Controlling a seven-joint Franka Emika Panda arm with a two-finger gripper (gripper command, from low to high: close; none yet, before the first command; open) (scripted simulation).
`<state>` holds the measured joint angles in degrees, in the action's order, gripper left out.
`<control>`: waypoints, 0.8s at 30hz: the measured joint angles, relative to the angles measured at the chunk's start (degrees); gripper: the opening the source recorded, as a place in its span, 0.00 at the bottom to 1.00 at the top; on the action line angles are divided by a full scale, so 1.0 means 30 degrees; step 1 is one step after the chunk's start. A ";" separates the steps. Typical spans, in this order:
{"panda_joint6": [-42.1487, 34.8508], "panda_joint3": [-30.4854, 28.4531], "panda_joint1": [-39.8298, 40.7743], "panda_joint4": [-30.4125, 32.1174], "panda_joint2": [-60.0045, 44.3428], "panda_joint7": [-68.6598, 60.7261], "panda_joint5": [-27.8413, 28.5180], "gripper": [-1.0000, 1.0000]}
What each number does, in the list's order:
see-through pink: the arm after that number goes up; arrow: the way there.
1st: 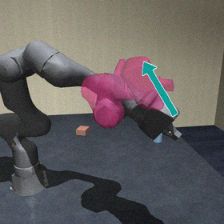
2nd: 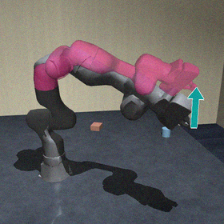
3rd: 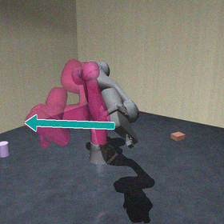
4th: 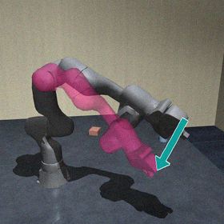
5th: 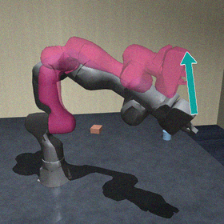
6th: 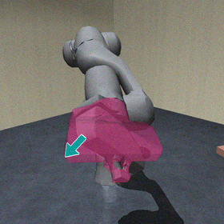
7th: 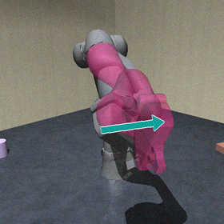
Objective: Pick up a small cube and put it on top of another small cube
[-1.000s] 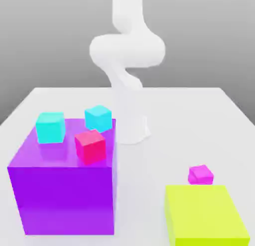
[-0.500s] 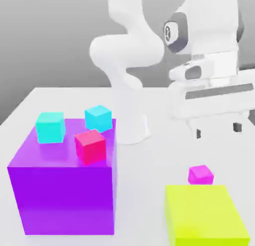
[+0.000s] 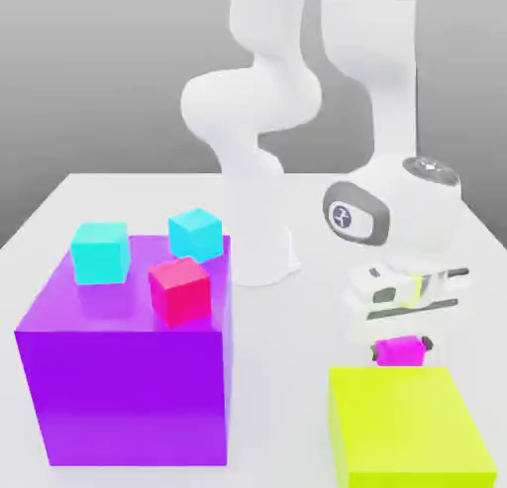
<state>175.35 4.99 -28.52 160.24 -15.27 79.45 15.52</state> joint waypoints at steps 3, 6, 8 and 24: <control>0.0191 -0.0232 -0.0204 -0.0045 -0.0213 0.0125 0.0149 0.00; -0.0845 0.0957 0.0762 0.0225 0.1052 -0.0645 -0.0822 0.00; -0.1869 0.1875 0.1311 0.0501 0.2364 -0.1750 -0.2307 0.00; -1.4103 -0.2720 0.5972 -0.4745 0.9454 -1.1111 -0.4801 0.00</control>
<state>133.04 -3.17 -10.61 146.00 13.09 46.12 1.11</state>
